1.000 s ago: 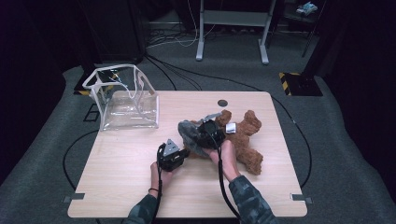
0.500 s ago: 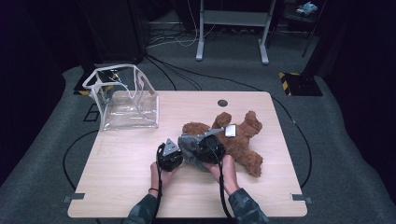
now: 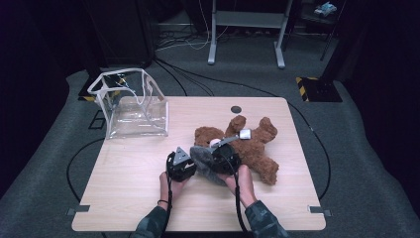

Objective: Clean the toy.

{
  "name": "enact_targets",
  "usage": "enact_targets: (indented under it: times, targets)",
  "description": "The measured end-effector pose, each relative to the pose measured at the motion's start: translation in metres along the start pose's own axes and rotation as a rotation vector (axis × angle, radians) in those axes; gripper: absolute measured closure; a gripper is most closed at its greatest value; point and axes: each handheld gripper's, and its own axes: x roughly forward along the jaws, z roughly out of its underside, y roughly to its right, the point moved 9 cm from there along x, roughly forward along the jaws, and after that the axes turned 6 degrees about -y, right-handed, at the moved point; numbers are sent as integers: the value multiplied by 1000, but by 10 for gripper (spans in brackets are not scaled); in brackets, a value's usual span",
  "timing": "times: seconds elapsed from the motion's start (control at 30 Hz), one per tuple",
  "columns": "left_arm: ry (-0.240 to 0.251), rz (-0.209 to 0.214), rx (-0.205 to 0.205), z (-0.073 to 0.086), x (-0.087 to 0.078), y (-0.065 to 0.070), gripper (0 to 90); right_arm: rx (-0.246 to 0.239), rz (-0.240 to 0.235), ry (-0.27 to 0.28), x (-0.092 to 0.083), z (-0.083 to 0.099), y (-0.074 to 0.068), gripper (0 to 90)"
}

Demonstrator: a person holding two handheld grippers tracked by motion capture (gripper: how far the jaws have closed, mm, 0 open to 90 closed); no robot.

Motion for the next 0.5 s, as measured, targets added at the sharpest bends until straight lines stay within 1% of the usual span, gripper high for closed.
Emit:
enact_targets:
  times: [0.03,0.07,0.1,0.13,0.17,0.2,0.23,0.27,0.3,0.33,0.37,0.4,0.47,0.5]
  targets:
    - [-22,0,-3,1,2,-1,615,-4,7,14,-6,-5,2,753]
    - [-27,1,-11,1,2,-1,569,-8,20,36,-15,-13,5,753]
    - [-29,4,-14,1,2,-2,536,-3,30,52,-21,-20,9,753]
    - [-24,4,-26,1,2,-2,505,-1,44,69,-27,-26,13,753]
    - [-24,-4,-27,1,2,-3,481,8,63,89,-32,-33,17,753]
    - [-26,-1,-32,1,2,-3,467,-1,85,99,-38,-39,22,753]
    - [-33,-1,-31,1,3,-4,445,10,96,113,-42,-45,25,752]
    - [-40,-9,-37,2,4,-4,433,12,109,119,-45,-50,28,751]
    - [-48,-8,-38,2,5,-4,419,14,132,128,-48,-57,32,751]
    - [-58,-11,-42,2,6,-5,414,8,142,132,-48,-61,34,750]
    - [-64,-13,-42,2,7,-5,424,16,154,132,-49,-67,38,750]
    - [-66,-16,-34,2,8,-5,456,17,155,137,-48,-71,39,750]
    - [-78,-22,-25,2,10,-3,596,38,163,131,-45,-79,42,750]
    - [-88,-26,-12,2,11,-3,637,37,164,129,-42,-83,44,750]
